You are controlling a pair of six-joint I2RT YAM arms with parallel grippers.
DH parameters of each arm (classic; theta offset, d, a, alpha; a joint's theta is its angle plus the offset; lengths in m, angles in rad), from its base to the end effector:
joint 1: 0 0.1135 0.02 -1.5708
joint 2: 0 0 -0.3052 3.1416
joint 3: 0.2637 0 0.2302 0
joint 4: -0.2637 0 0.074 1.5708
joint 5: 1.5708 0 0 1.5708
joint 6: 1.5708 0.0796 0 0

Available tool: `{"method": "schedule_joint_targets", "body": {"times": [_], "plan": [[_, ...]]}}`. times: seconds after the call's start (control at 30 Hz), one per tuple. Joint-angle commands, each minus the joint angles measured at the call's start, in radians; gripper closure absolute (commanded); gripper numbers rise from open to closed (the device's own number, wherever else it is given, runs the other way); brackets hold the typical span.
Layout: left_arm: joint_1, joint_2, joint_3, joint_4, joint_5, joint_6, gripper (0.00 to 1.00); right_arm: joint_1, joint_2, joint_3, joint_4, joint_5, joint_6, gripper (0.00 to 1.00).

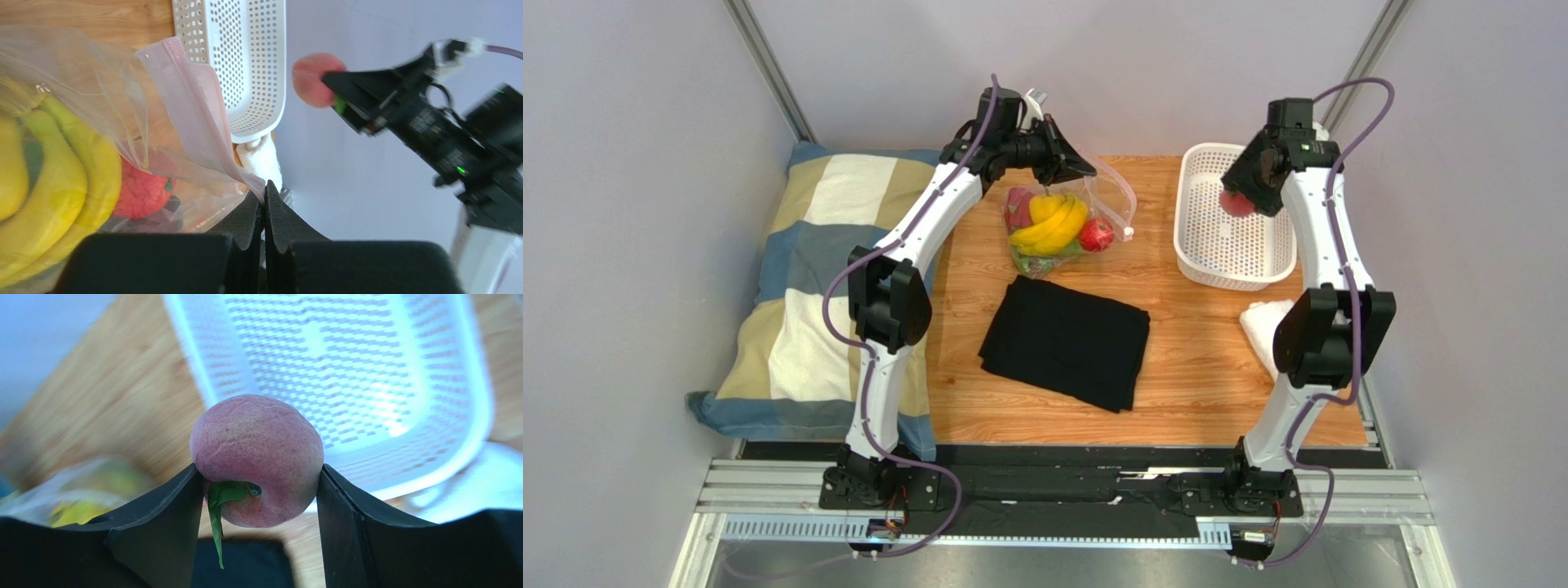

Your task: Open the zip-top bag and remove the fake food

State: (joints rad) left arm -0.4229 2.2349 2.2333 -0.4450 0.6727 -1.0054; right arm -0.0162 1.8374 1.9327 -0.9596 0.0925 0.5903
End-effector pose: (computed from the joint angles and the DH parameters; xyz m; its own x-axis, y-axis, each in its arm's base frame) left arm 0.4842 -0.2723 0.3546 -0.9148 -0.3125 -0.2560 0.1140 0.4082 -0.9057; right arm 0.4152 -0.0141 0.3722 -0.5895 0.5639 -0.5784 0.4865 0.8194 0.3030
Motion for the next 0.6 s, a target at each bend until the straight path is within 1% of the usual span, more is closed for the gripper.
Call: {"method": "schedule_joint_targets", "body": {"times": [0.0,0.03,0.07,0.1,0.13,0.2,0.23,0.33,0.4,0.43,0.47,0.5,0.53,0.57], "plan": [[0.004,-0.069,0.074,0.058,0.063,-0.056,1.00,-0.037,0.094,-0.012,0.002,0.186,-0.127,0.66],[0.004,-0.070,0.072,0.057,0.068,-0.058,1.00,-0.044,0.106,-0.008,-0.010,0.205,-0.133,0.59],[0.004,-0.073,0.071,0.057,0.070,-0.053,1.00,-0.050,0.124,-0.014,-0.010,0.202,-0.145,0.54],[0.004,-0.077,0.068,0.052,0.071,-0.049,1.00,-0.062,0.131,-0.020,-0.011,0.211,-0.145,0.35],[0.004,-0.081,0.068,0.046,0.068,-0.044,1.00,-0.067,0.135,-0.026,-0.021,0.225,-0.142,0.26],[0.004,-0.084,0.063,0.037,0.070,-0.032,1.00,-0.079,0.152,-0.037,-0.039,0.220,-0.144,0.15],[0.004,-0.092,0.058,0.037,0.070,-0.030,1.00,-0.079,0.157,-0.029,-0.053,0.213,-0.144,0.14],[0.003,-0.103,0.029,0.037,0.068,-0.029,1.00,-0.048,0.155,0.038,-0.091,0.162,-0.162,0.13],[-0.002,-0.110,0.012,0.038,0.067,-0.027,1.00,-0.006,0.142,0.107,-0.120,0.182,-0.181,0.13],[-0.004,-0.110,0.011,0.040,0.067,-0.027,1.00,0.007,0.137,0.133,-0.134,0.126,-0.176,0.15],[-0.005,-0.110,0.009,0.043,0.065,-0.027,1.00,0.042,0.131,0.153,-0.139,0.077,-0.170,0.24],[-0.008,-0.113,0.008,0.040,0.065,-0.027,1.00,0.054,0.103,0.167,-0.114,0.012,-0.155,0.30],[-0.013,-0.115,0.006,0.042,0.062,-0.027,1.00,0.074,0.085,0.158,-0.082,-0.135,-0.147,0.35],[-0.014,-0.119,0.006,0.042,0.056,-0.025,1.00,0.119,0.066,0.137,0.003,-0.192,-0.142,0.47]]}}
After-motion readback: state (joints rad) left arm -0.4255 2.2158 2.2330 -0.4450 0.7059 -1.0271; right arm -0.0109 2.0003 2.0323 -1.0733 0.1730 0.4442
